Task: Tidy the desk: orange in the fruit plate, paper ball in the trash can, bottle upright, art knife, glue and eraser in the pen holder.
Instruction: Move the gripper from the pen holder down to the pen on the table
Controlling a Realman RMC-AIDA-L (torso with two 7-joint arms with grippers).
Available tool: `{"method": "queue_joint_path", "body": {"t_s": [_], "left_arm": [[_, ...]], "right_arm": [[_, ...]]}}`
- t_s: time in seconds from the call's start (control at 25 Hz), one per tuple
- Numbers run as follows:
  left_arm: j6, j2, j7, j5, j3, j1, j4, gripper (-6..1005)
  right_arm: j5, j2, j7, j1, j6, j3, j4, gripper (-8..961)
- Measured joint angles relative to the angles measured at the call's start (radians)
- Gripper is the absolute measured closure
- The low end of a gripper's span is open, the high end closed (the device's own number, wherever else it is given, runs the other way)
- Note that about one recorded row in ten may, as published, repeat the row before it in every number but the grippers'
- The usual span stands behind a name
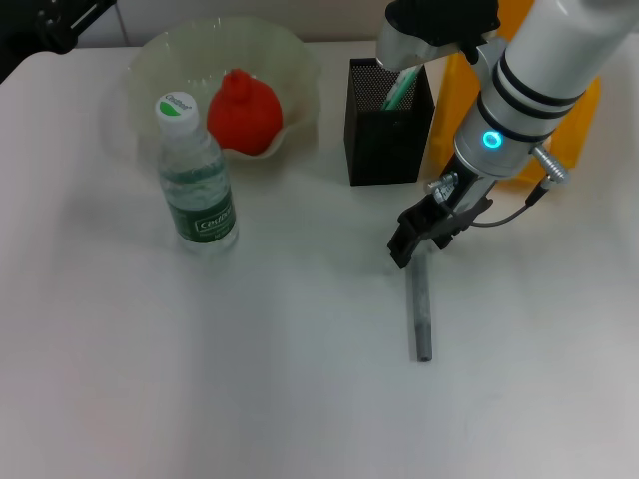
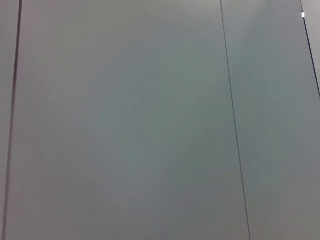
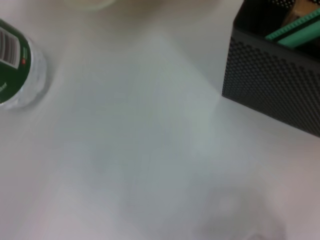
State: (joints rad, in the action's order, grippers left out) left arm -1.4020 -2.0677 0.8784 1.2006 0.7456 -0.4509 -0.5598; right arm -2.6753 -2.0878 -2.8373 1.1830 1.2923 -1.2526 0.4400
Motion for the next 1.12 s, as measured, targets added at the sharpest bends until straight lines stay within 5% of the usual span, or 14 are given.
{"method": "queue_joint_path", "body": {"t_s": [0.48, 0.88, 1.12], "left_arm": [[0.000, 0.000, -0.009, -0.007, 0.000, 0.003, 0.002, 257], [0.000, 0.000, -0.009, -0.007, 0.000, 0.007, 0.002, 257], [-0.002, 0.000, -0.010, -0.008, 0.000, 0.013, 0.002, 257]], "right_arm": [[0.000, -0.003, -0.001, 0.001, -0.007, -0.008, -0.012, 329], [0.005, -0.003, -0.001, 0.004, -0.012, -0.008, -0.025, 566], [0.004, -0.003, -0.001, 0.004, -0.017, -0.008, -0.024, 591]]}}
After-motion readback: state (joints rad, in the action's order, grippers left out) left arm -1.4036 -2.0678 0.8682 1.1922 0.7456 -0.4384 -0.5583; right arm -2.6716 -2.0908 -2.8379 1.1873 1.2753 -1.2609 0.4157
